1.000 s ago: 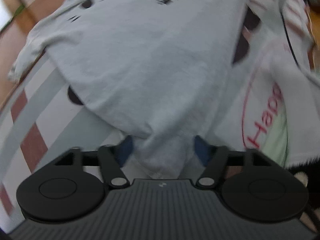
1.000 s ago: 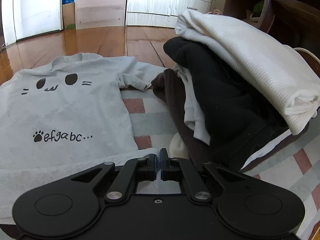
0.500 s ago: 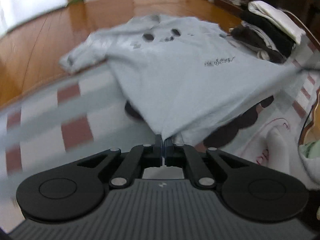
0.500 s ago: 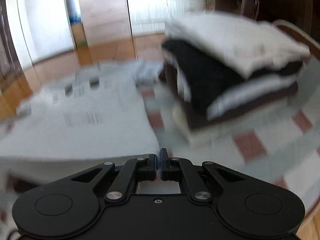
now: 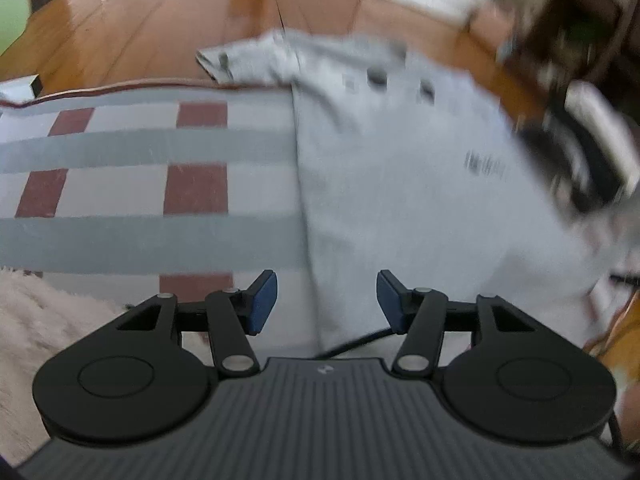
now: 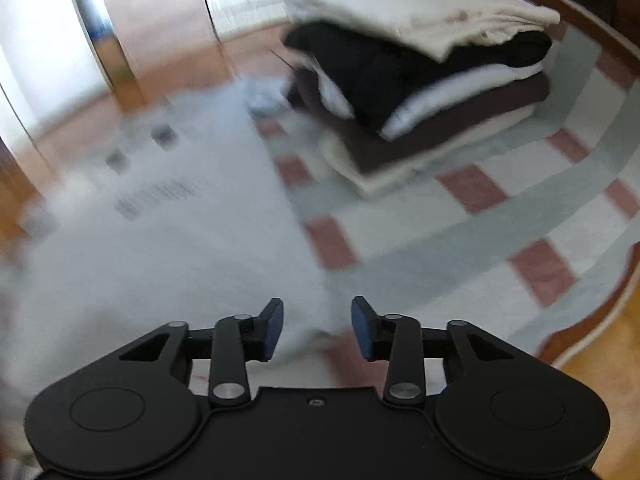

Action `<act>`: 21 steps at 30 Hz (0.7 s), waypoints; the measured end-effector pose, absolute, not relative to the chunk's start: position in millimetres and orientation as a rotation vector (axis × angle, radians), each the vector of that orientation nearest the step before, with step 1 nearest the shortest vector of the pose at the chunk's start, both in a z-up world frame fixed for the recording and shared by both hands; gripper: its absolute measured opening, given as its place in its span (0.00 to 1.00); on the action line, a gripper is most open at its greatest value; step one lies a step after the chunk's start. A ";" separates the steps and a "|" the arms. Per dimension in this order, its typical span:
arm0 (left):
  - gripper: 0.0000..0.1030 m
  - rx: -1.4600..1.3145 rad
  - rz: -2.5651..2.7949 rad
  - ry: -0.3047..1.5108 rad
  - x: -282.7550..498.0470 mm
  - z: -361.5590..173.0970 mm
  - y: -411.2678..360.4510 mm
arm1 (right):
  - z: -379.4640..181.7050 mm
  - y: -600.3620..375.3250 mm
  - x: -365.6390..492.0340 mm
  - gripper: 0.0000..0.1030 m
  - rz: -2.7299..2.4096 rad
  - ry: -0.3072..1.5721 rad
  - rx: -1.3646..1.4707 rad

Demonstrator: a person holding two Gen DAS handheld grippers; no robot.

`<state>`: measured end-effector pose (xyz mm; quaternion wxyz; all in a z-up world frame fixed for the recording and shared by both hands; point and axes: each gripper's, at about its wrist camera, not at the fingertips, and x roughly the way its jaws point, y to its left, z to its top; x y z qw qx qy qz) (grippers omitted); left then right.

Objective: Fold clothes

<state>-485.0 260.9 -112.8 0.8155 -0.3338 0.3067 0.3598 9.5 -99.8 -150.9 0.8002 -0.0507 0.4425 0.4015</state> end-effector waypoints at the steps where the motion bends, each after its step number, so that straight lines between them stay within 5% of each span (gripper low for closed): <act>1: 0.53 -0.724 0.769 0.628 -485.0 -110.5 266.6 | -140.2 -95.8 8.6 0.45 0.897 0.958 -0.070; 16: 0.55 -0.630 0.906 0.563 -482.5 -61.3 342.8 | 62.8 164.8 -77.2 0.52 1.372 0.888 -0.334; 21: 0.64 -0.576 0.916 0.502 -471.6 -36.8 384.5 | 82.8 258.1 -94.6 0.53 1.320 0.924 -0.507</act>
